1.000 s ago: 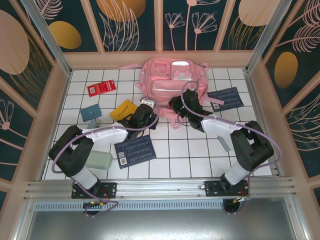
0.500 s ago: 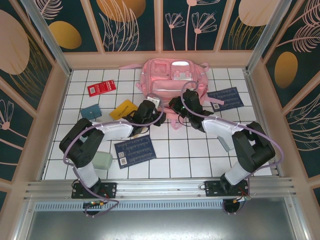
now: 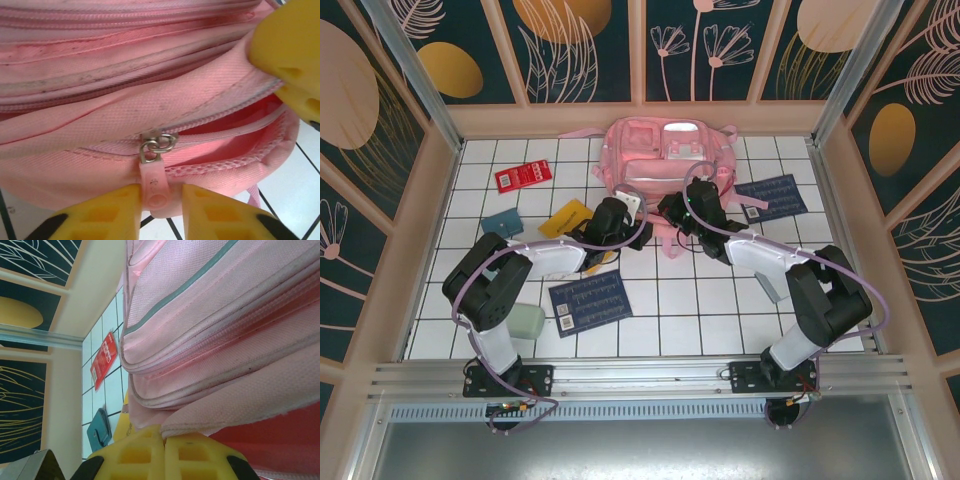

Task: Pack the student bag

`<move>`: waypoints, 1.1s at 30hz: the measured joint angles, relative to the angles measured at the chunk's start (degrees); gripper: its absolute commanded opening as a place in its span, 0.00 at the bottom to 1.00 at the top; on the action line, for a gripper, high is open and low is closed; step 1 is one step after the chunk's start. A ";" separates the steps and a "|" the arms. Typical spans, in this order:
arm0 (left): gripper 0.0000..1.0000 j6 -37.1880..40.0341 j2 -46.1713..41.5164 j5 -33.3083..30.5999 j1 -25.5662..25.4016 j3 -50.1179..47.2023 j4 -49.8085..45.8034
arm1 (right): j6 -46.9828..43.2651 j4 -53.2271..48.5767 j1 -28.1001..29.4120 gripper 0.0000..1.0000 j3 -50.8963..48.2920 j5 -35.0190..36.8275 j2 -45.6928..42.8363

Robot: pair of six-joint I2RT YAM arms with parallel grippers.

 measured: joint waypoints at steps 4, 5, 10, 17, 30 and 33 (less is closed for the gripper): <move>0.00 0.31 0.22 0.48 0.04 0.04 0.02 | 0.00 -0.02 0.00 0.00 -0.24 0.04 -0.02; 0.00 0.28 0.22 0.42 0.04 0.04 0.02 | 0.00 -0.02 0.00 0.00 -0.35 0.04 -0.09; 0.00 0.00 0.07 -0.20 0.04 0.02 -0.02 | -0.22 -0.39 -0.35 0.00 -0.79 0.02 -0.96; 0.00 0.13 -0.57 -1.11 2.01 -0.02 -1.51 | -0.87 -0.68 -0.81 0.00 -2.01 0.07 -3.58; 0.00 0.59 -2.19 -2.69 6.29 -0.28 -5.53 | -1.64 -0.90 -1.07 0.00 -3.30 0.04 -6.49; 0.00 0.52 -1.27 -3.43 8.63 1.05 -7.28 | -1.90 -0.90 -1.07 0.00 -3.80 0.07 -7.74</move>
